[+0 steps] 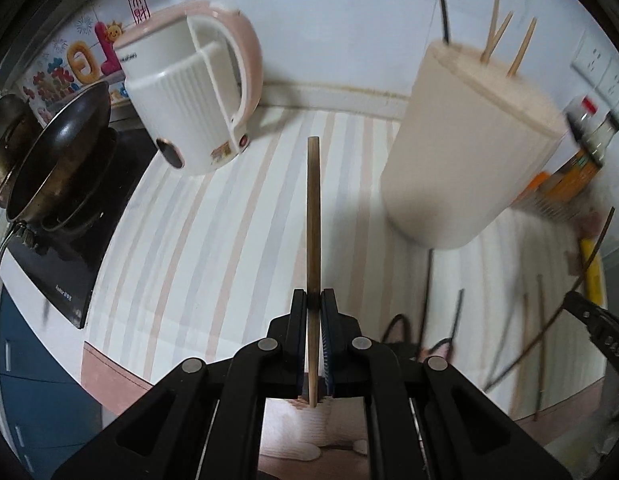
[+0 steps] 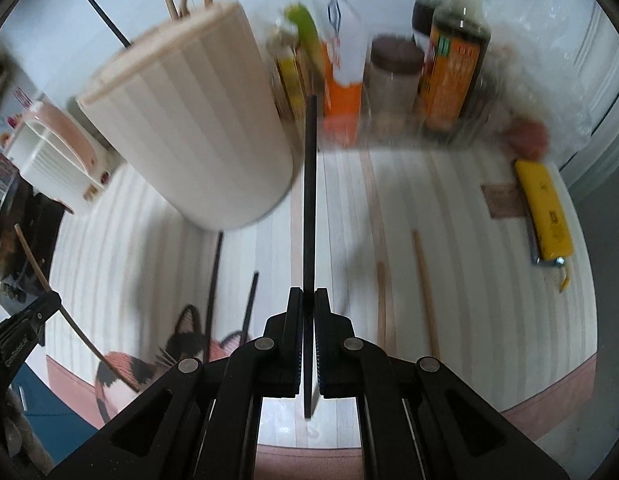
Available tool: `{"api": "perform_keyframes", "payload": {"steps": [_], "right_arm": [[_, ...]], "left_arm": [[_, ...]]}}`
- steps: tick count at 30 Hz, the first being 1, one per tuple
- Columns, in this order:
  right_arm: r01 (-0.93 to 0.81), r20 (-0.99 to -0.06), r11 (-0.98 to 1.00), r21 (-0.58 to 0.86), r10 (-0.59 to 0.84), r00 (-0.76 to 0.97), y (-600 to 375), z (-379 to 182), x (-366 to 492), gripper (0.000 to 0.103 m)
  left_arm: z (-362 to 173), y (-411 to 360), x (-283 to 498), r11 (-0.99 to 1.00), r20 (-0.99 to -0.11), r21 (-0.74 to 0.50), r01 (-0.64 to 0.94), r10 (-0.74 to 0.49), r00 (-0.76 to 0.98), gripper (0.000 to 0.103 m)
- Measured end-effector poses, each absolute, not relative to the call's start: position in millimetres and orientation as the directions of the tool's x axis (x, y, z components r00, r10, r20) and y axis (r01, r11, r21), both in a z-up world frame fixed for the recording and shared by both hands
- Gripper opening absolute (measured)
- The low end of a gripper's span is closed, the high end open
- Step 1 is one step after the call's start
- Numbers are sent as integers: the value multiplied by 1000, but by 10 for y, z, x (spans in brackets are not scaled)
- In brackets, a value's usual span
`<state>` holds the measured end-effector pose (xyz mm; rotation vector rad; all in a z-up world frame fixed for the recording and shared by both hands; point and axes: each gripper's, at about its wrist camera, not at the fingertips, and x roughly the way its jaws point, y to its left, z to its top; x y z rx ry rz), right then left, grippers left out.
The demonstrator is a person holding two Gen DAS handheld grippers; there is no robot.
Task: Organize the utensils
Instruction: 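Lift both held chopsticks upright and carry them over the beige holder, then lower the chopsticks into the holder and open both tools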
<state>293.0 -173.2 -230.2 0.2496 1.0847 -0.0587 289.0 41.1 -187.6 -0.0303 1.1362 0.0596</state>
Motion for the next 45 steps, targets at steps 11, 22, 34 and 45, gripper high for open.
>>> {"api": "perform_keyframes", "payload": {"steps": [11, 22, 34, 45], "right_arm": [[141, -803, 970, 199, 79, 591, -1774, -1882, 3083, 5], [111, -737, 960, 257, 121, 665, -1838, -1003, 3214, 5], [68, -617, 953, 296, 137, 775, -1990, 31, 3607, 5], [68, -625, 953, 295, 138, 768, -1877, -40, 4435, 5]], "left_arm": [[-1180, 267, 2957, 998, -831, -44, -46, -11, 556, 4], [-343, 381, 3138, 971, -748, -233, -60, -139, 649, 4], [324, 129, 3593, 956, -642, -293, 13, -207, 739, 4], [16, -90, 4390, 968, -679, -251, -2, -175, 713, 4]]}}
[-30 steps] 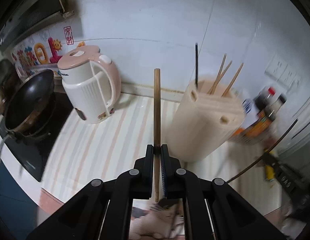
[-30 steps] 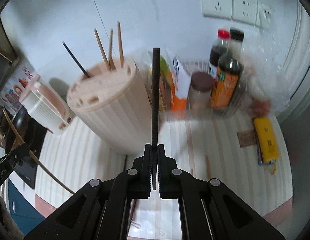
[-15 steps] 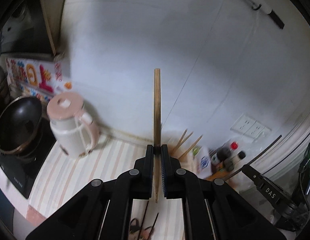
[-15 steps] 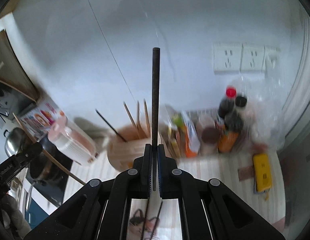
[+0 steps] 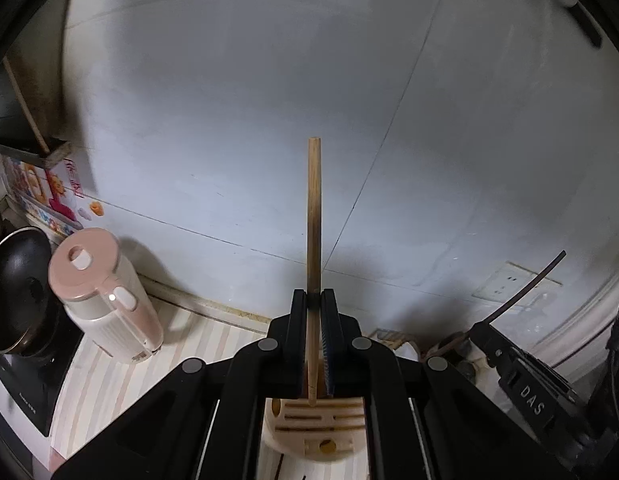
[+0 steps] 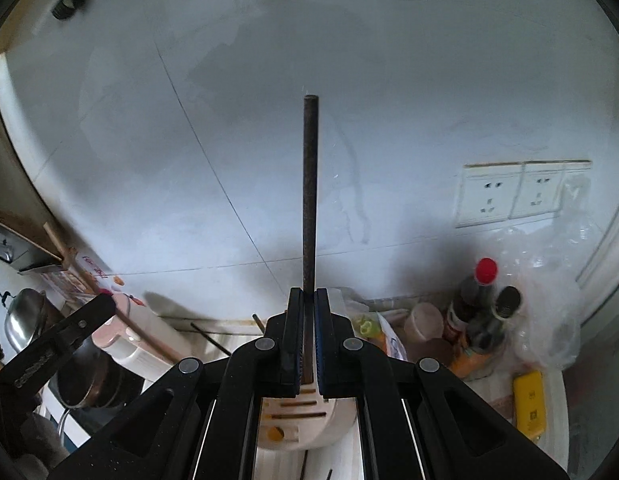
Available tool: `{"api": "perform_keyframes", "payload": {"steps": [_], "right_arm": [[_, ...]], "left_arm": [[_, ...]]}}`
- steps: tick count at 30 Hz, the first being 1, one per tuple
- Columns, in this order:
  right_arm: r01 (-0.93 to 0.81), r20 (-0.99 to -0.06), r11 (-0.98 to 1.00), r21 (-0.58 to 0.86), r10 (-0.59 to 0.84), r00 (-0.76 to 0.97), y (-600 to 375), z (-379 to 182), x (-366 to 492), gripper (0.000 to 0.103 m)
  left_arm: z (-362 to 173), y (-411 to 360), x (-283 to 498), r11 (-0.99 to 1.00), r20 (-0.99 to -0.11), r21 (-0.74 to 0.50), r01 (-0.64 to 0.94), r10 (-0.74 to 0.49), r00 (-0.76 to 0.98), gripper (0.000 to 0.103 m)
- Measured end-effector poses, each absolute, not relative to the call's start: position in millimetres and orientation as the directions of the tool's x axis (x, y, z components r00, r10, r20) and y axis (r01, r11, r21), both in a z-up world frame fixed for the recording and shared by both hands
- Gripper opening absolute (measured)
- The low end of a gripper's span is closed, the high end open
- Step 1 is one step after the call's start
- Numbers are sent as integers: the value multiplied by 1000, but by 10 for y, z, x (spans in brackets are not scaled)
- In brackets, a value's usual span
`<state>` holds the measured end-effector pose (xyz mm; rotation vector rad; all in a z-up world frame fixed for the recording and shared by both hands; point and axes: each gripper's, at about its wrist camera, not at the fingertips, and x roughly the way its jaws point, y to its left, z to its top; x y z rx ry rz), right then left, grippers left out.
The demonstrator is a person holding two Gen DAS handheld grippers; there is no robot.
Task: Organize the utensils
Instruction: 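Lower the chopsticks into the holder and open both tools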
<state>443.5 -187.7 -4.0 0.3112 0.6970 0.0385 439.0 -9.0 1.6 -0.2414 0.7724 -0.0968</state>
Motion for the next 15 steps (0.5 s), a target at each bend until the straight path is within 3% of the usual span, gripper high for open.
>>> {"api": "perform_keyframes", "payload": {"steps": [10, 15], "right_arm": [[50, -693, 956, 290, 174, 700, -1733, -452, 4812, 5], [19, -746, 955, 296, 218, 629, -1669, -640, 4862, 6]], "left_arm": [[-489, -235, 4712, 982, -757, -185, 34, -164, 633, 4], [-569, -203, 4679, 971, -791, -228, 66, -224, 569, 9]]}}
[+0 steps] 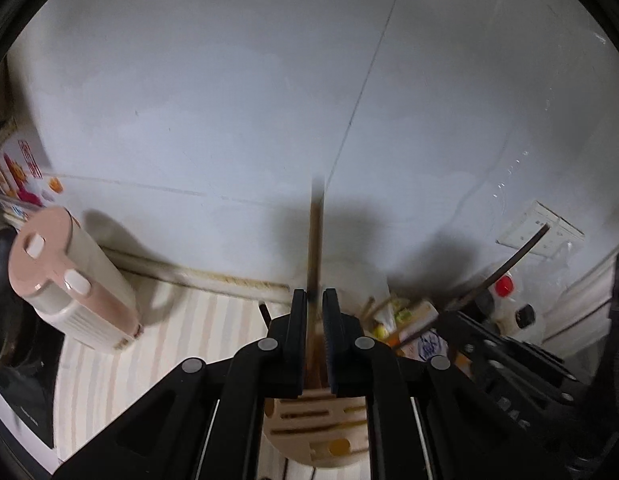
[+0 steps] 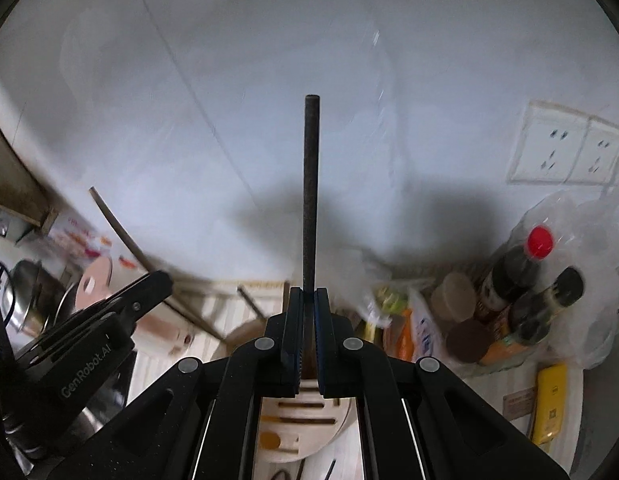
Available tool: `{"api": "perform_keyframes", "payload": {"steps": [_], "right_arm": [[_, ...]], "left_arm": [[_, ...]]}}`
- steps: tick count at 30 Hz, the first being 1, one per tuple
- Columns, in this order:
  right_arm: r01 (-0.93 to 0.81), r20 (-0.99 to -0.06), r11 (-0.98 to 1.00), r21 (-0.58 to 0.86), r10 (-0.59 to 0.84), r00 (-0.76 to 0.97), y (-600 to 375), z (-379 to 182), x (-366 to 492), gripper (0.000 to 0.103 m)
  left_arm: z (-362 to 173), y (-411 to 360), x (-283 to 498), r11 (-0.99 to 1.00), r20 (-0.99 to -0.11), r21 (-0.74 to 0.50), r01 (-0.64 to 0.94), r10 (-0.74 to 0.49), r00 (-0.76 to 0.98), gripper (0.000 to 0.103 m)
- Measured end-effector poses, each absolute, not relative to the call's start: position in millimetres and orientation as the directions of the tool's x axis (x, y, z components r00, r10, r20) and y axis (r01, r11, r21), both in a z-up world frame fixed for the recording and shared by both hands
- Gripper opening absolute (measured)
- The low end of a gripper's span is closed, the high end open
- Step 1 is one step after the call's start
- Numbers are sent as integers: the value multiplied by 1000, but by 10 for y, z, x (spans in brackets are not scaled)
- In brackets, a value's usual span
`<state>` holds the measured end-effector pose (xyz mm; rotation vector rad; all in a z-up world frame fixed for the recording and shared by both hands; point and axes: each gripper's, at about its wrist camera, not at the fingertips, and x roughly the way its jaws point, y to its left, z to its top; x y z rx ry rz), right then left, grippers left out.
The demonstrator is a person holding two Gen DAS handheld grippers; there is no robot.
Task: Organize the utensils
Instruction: 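Lower the chopsticks into the holder and open both tools, then grasp a black chopstick with the right tool while the left tool grasps another black chopstick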
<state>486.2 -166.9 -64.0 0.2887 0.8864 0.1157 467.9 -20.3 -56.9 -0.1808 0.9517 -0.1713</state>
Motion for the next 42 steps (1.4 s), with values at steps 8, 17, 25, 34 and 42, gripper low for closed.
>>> {"api": "perform_keyframes", "payload": {"steps": [8, 17, 25, 34, 42], "right_arm": [[69, -729, 954, 290, 174, 662, -1830, -633, 4525, 32], [177, -720, 945, 276, 81, 689, -2125, -791, 3757, 71], [239, -788, 951, 198, 9, 616, -2177, -1361, 3378, 89], [271, -914, 942, 195, 75, 400, -2267, -2426, 3123, 45], [315, -952, 922, 224, 138, 273, -2322, -3112, 2887, 37]], "left_arm": [[-374, 5, 4243, 988, -771, -153, 7, -124, 625, 77], [-657, 257, 3686, 997, -767, -55, -45, -14, 642, 103], [-1360, 154, 3333, 1000, -846, -17, -1, -14, 533, 103], [-2378, -12, 2965, 998, -941, 41, 49, 22, 339, 103], [-3180, -376, 2956, 990, -988, 25, 136, 4, 154, 76]]}}
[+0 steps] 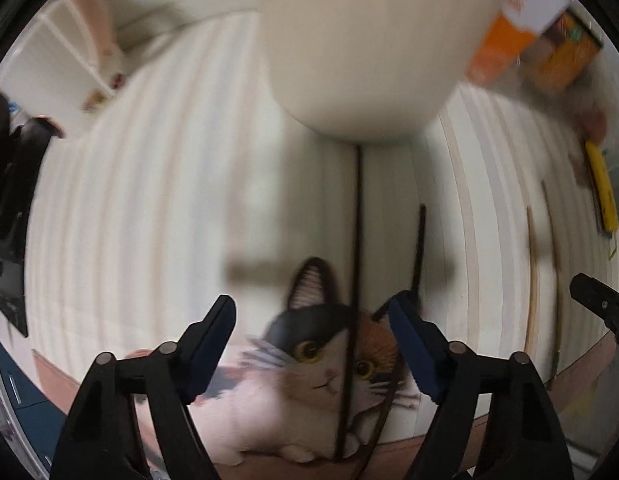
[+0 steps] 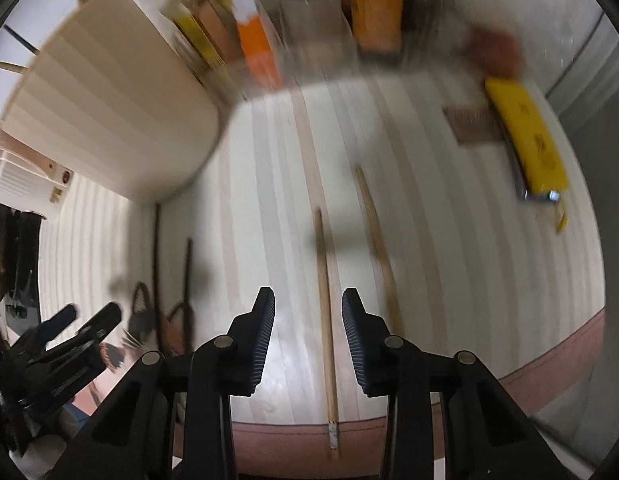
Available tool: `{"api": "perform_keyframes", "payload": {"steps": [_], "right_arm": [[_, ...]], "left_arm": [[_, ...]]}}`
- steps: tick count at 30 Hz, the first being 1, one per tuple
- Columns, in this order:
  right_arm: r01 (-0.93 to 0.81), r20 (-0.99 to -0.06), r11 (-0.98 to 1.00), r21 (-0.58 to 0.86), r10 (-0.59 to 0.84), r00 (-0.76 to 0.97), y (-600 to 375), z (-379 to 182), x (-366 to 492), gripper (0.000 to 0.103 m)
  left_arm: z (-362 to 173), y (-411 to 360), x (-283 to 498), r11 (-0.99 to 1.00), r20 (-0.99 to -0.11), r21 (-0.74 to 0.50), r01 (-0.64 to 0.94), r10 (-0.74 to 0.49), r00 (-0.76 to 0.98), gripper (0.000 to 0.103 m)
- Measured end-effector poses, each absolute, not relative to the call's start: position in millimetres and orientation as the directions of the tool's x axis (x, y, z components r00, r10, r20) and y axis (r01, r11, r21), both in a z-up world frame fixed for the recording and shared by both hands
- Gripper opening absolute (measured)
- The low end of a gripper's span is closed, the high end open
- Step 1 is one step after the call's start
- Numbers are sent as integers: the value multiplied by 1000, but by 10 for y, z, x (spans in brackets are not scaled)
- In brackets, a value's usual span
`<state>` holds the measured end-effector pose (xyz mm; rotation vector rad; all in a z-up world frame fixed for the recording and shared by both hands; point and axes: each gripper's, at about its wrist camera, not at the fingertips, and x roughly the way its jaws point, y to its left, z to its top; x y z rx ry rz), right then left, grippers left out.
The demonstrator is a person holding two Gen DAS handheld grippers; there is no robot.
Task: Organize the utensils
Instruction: 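Grasp a black chopstick with the right tool while the left tool grasps another black chopstick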
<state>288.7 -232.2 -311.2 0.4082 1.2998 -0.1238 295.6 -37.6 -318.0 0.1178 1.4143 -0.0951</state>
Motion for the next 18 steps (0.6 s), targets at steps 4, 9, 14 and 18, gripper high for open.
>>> {"api": "perform_keyframes", "payload": {"steps": [4, 9, 14, 18], "right_arm": [[331, -958, 917, 223, 144, 248, -2373, -3246, 2839, 37], [319, -961, 920, 228, 160, 226, -2405, -3345, 2808, 37], [263, -960, 935, 239, 187, 209, -2142, -3353, 2862, 37], [201, -955, 942, 267, 232, 183, -1621, -3406, 2923, 37]], "left_arm": [[-3395, -562, 3010, 984, -992, 63, 169, 43, 121, 44], [-3361, -590, 3042, 983, -985, 105, 149, 81, 154, 4], [-3336, -204, 2855, 993, -986, 108, 50, 101, 135, 4], [-3318, 215, 2621, 996, -990, 87, -23, 89, 108, 4]]}}
